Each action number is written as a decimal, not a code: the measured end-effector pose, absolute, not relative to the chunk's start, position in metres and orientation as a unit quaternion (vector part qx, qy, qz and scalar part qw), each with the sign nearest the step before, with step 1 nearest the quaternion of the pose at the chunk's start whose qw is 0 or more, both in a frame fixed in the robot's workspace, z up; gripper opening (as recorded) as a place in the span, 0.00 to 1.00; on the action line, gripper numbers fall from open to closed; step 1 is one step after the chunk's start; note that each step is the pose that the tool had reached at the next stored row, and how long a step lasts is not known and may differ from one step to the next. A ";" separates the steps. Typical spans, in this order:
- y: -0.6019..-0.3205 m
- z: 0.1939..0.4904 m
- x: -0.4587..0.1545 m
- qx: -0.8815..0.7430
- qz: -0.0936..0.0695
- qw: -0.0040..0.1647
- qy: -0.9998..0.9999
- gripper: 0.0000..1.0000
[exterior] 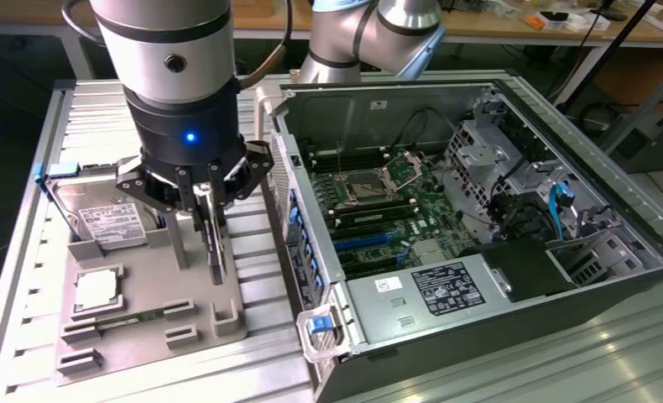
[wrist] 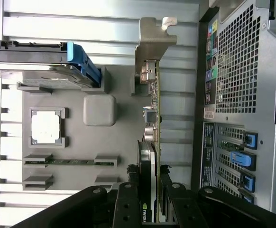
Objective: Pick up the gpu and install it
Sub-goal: 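Pick up the gpu and move the gpu toward the slot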
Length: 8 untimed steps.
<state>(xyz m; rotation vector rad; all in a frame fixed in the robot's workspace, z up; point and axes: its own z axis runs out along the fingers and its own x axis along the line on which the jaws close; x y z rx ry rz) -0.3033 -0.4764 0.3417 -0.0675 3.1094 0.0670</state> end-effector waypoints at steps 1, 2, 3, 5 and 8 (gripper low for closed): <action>-0.476 0.343 -0.303 -0.022 0.022 0.015 0.999 0.27; -0.476 0.345 -0.303 -0.022 0.022 0.015 0.999 0.27; -0.476 0.346 -0.303 -0.022 0.022 0.015 0.999 0.27; -0.476 0.349 -0.303 -0.022 0.022 0.015 0.999 0.27; -0.476 0.352 -0.303 -0.022 0.022 0.015 0.999 0.27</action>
